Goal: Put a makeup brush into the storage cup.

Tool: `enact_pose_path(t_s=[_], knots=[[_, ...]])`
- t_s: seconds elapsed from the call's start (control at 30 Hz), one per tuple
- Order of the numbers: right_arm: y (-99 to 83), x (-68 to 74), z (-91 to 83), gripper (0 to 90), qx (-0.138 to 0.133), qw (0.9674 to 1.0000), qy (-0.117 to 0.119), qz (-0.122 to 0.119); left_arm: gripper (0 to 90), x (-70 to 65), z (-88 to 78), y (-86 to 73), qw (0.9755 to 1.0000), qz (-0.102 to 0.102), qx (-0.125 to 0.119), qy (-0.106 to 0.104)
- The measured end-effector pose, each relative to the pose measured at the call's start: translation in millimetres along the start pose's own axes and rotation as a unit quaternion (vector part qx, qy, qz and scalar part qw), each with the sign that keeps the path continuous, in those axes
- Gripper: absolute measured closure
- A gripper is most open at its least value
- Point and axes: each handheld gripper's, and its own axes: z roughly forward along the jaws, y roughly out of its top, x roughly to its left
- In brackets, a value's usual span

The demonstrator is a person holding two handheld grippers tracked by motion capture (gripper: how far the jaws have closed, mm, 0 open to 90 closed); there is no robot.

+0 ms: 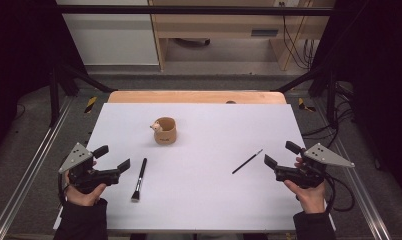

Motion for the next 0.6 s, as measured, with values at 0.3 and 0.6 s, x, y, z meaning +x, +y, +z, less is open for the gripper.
enact_pose_path(t_s=[0.3, 0.6], knots=[[-3.1, -0.1, -0.8, 9.3, 0.01, 0.9999, -0.005, 0.0, 6.2, -1.4, 6.7, -4.3, 0.9993, 0.006, 0.037, 0.01], [-3.0, 8.6, 2.4, 9.5, 0.018, 0.9998, -0.004, -0.011, 6.7, -2.9, 17.6, -11.4, 0.9968, 0.01, 0.076, 0.023]])
